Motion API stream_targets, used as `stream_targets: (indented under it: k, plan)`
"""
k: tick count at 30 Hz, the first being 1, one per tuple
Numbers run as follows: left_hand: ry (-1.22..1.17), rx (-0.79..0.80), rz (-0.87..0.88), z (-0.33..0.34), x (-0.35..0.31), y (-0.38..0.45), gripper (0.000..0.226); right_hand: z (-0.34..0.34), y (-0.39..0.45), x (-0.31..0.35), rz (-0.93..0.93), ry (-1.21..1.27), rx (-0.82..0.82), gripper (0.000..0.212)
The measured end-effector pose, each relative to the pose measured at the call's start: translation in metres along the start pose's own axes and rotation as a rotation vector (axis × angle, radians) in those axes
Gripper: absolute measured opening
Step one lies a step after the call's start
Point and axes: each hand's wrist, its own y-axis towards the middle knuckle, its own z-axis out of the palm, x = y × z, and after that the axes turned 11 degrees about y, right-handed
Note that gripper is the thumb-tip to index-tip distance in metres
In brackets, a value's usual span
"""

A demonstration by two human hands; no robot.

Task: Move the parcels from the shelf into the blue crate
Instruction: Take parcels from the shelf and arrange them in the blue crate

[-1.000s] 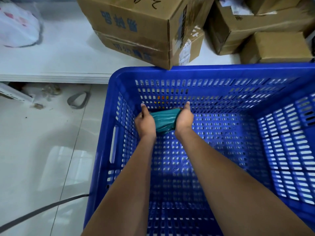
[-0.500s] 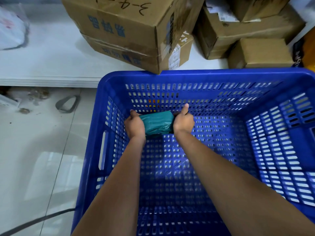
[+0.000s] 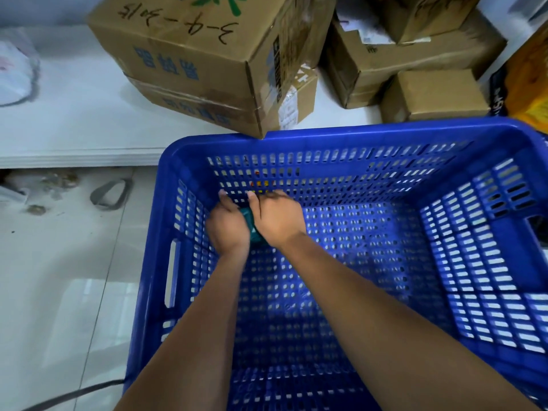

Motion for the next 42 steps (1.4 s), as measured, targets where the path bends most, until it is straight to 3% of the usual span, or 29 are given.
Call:
stream_targets:
  k: [3, 6, 10, 14, 18, 22, 25, 27, 31, 35, 38, 42]
  plan:
    - [0.340, -0.177, 0.412, 0.003, 0.003, -0.005, 0.047, 0.002, 0.003, 0.003, 0.074, -0.004, -0.006, 0.059]
    - [0.326, -0.138, 0.615, 0.010, 0.020, -0.014, 0.040, -0.001, 0.003, -0.003, 0.197, 0.028, -0.045, 0.061]
    - [0.162, 0.088, 0.643, 0.010, 0.032, -0.022, 0.038, -0.005, -0.007, -0.013, 0.268, 0.099, -0.088, 0.063]
    - [0.238, 0.034, 0.675, 0.011, 0.023, -0.021, 0.054, -0.011, -0.009, -0.016, 0.258, 0.159, -0.202, 0.062]
    - [0.276, 0.012, 0.685, 0.014, 0.005, -0.022, 0.055, -0.025, -0.002, -0.025, 0.276, 0.230, -0.333, 0.061]
    - [0.288, 0.036, 0.711, 0.022, -0.020, -0.035, 0.058, -0.041, -0.013, -0.051, 0.113, 0.130, -0.453, 0.055]
    - [0.265, 0.081, 0.731, 0.032, -0.042, -0.046, 0.056, -0.048, -0.028, -0.078, -0.002, -0.026, -0.411, 0.045]
    - [0.279, 0.078, 0.796, 0.039, -0.053, -0.051, 0.059, -0.055, -0.033, -0.095, 0.013, -0.088, -0.371, 0.045]
    - [0.239, 0.138, 0.820, 0.059, -0.071, -0.066, 0.060, -0.065, -0.033, -0.126, 0.048, -0.176, -0.466, 0.052]
    - [0.331, 0.108, 0.837, 0.072, -0.066, -0.076, 0.052, -0.055, -0.042, -0.140, 0.052, -0.195, -0.405, 0.052]
    - [0.513, -0.047, 0.971, 0.071, -0.068, -0.076, 0.035, -0.049, -0.042, -0.141, 0.083, -0.166, -0.459, 0.047]
    - [0.466, 0.000, 1.173, 0.077, -0.070, -0.073, 0.032, -0.048, -0.037, -0.144, 0.141, -0.041, -0.483, 0.047]
